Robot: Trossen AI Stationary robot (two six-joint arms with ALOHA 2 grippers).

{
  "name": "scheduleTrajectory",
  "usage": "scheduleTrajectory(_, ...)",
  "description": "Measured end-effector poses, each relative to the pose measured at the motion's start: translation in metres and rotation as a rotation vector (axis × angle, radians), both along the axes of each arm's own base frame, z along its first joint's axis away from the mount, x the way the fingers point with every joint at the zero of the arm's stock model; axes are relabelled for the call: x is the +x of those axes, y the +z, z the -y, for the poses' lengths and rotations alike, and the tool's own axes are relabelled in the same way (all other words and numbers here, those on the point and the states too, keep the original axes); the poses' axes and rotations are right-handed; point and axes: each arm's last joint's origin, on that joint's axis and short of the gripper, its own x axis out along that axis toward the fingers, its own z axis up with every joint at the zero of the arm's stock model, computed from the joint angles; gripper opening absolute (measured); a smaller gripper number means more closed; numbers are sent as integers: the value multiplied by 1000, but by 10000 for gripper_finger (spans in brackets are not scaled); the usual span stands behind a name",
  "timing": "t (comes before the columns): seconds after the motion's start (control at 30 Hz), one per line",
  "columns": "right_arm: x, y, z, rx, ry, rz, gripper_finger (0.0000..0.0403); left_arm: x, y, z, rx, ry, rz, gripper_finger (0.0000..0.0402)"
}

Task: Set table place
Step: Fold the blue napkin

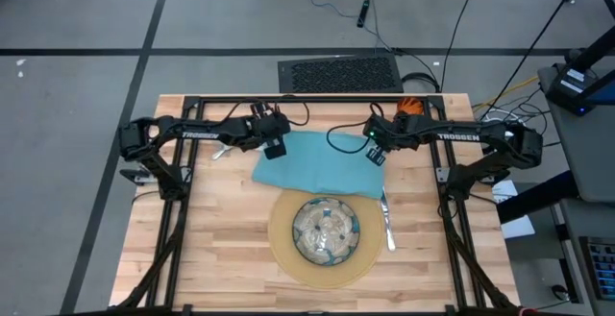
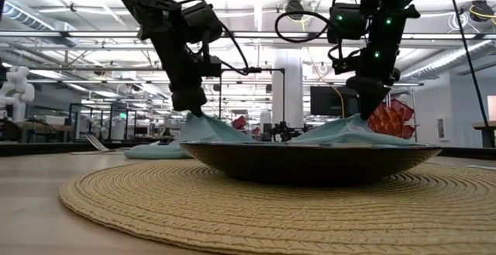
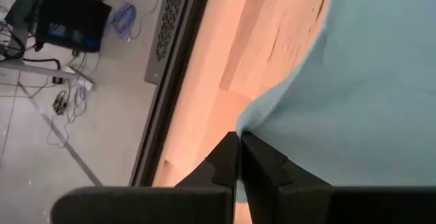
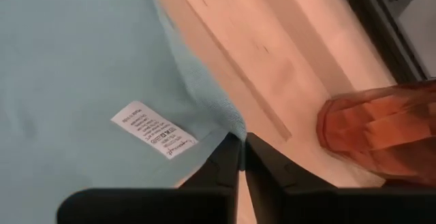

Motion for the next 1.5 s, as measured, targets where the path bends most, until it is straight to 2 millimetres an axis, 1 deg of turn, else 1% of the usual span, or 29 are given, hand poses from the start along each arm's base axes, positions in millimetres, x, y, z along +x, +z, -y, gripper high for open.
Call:
scheduleTrajectory(0.1, 0, 1, 1, -50, -32, -8, 32, -1, -1, -1, -4, 6, -10, 5)
scheduleTrajectory(0.17, -1, 1, 2, -79, -50, -18, 58, -2, -1, -3, -4, 13, -8, 18)
scheduleTrajectory(0.23, -2, 1, 2, -91, -60, -25, 86, -3, 0, -4, 11, 28, -13, 41)
scheduleTrajectory(0.37, -5, 1, 2, -124, -99, -51, 133, -5, 1, -9, 51, 65, -22, 101)
scheduleTrajectory(0.43, -5, 1, 2, -127, -110, -57, 147, -6, 1, -12, 62, 82, -22, 131)
scheduleTrajectory(0.53, -6, 1, 2, -131, -129, -61, 153, -8, 1, -13, 58, 99, -23, 167)
scheduleTrajectory(0.6, -6, 2, -3, -108, -132, -43, 152, -11, 0, -11, -10, 101, -10, 182)
scheduleTrajectory(0.7, -6, 6, -22, -75, -109, 53, 143, -18, 1, -4, -158, 97, 42, 189)
scheduleTrajectory(0.77, -11, 8, -42, -79, -91, 141, 135, -32, 1, 4, -206, 92, 119, 189)
scheduleTrajectory(0.87, -31, 6, -74, -74, -121, 291, 124, -62, 2, 18, -227, 91, 358, 189)
scheduleTrajectory(0.93, -44, 2, -94, -36, -128, 413, 119, -83, 2, 28, -264, 83, 526, 189)
scheduleTrajectory(1.0, -51, -3, -111, 11, -120, 530, 115, -104, -1, 38, -326, 90, 636, 189)
scheduleTrajectory(1.1, -59, -12, -131, 37, -114, 654, 110, -123, -5, 49, -425, 94, 770, 189)
scheduleTrajectory(1.2, -65, -22, -147, 50, -119, 707, 106, -136, -16, 58, -541, 109, 818, 189)
scheduleTrajectory(1.3, -68, -34, -159, 54, -148, 752, 101, -147, -35, 64, -654, 149, 814, 189)
scheduleTrajectory(1.43, -69, -53, -173, 92, -176, 762, 92, -155, -56, 70, -760, 194, 807, 189)
scheduleTrajectory(1.5, -69, -60, -180, 101, -180, 757, 87, -157, -62, 73, -783, 203, 814, 189)
